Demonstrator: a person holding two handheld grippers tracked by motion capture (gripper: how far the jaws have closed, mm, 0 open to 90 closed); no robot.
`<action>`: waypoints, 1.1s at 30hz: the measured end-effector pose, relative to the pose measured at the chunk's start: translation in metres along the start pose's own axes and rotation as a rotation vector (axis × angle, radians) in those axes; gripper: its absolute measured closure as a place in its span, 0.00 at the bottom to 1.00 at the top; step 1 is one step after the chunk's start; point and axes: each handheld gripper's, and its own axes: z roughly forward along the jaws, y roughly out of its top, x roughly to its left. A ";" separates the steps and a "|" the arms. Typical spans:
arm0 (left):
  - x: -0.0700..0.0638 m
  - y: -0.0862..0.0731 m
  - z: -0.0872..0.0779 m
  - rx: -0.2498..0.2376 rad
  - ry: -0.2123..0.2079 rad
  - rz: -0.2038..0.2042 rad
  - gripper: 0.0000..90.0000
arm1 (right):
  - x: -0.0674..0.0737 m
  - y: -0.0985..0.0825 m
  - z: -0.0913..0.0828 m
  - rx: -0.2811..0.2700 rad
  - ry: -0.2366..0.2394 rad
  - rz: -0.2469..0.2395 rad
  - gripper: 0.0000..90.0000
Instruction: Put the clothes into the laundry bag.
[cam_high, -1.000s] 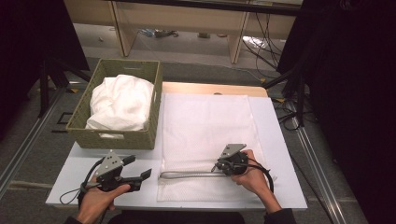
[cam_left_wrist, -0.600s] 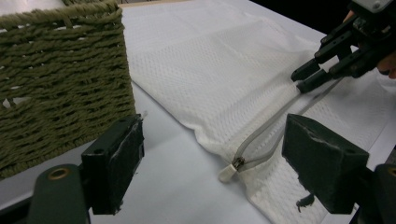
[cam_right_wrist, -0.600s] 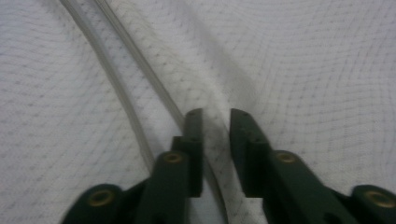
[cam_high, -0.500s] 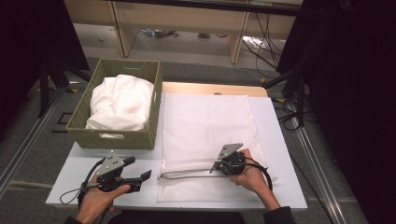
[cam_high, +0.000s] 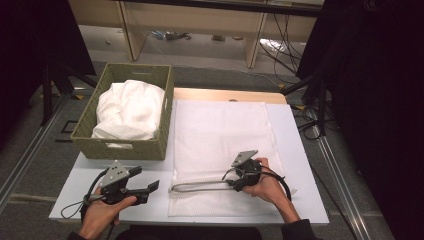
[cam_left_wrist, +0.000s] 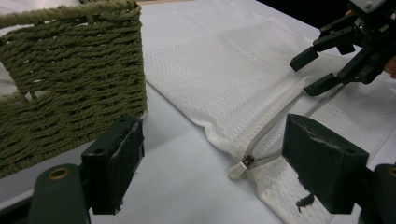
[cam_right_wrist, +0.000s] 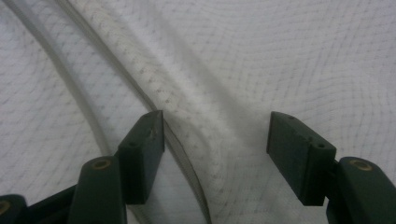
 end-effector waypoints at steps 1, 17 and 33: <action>0.000 0.000 0.000 0.000 0.000 0.000 0.23 | 0.000 0.000 0.000 0.000 0.000 0.000 0.42; 0.002 0.002 -0.001 -0.002 0.010 0.008 0.23 | -0.005 0.011 -0.010 -0.024 -0.052 -0.070 0.98; 0.003 0.001 -0.001 0.002 0.010 0.013 0.23 | -0.017 0.001 -0.001 0.020 0.059 0.005 0.87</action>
